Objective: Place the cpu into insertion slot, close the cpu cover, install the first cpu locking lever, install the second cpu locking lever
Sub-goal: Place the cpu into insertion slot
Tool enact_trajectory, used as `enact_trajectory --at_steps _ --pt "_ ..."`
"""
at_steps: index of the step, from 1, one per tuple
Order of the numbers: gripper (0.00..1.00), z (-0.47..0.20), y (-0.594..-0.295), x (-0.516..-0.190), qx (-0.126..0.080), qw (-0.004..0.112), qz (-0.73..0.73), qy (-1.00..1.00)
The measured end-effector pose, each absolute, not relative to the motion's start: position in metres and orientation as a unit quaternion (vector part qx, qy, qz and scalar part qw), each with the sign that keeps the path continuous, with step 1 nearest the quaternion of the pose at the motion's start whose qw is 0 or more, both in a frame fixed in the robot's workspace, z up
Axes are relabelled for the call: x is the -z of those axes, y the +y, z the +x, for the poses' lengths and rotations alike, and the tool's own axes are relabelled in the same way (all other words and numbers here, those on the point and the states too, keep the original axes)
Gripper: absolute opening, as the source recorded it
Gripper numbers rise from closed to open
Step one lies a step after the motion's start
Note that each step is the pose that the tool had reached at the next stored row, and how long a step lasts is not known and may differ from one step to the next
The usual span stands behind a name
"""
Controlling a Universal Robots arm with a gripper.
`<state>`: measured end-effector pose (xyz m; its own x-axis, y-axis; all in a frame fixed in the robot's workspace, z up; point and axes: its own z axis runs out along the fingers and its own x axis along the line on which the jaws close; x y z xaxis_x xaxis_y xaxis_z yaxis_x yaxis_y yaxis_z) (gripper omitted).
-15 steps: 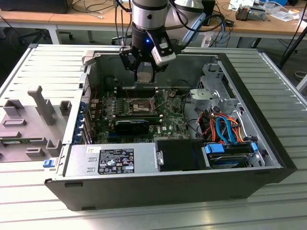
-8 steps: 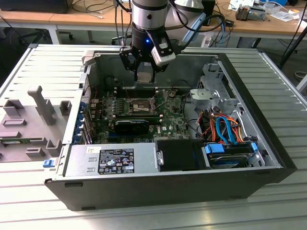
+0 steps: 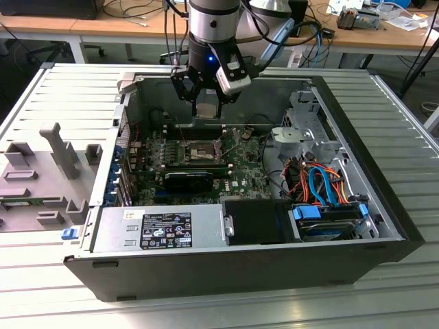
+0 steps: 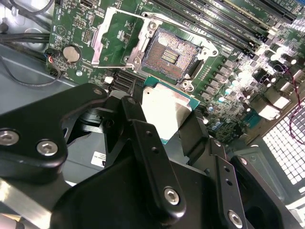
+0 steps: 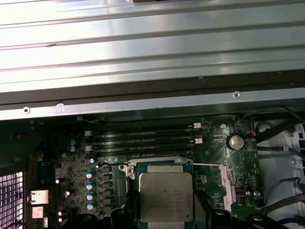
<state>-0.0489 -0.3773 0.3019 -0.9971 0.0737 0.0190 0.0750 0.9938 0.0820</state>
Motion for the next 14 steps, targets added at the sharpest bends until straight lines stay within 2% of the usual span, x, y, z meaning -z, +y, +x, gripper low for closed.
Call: enact_trajectory --at_steps 14 --pt "0.54 -0.0489 -0.3773 -0.3004 0.04 0.007 -0.054 -0.998"
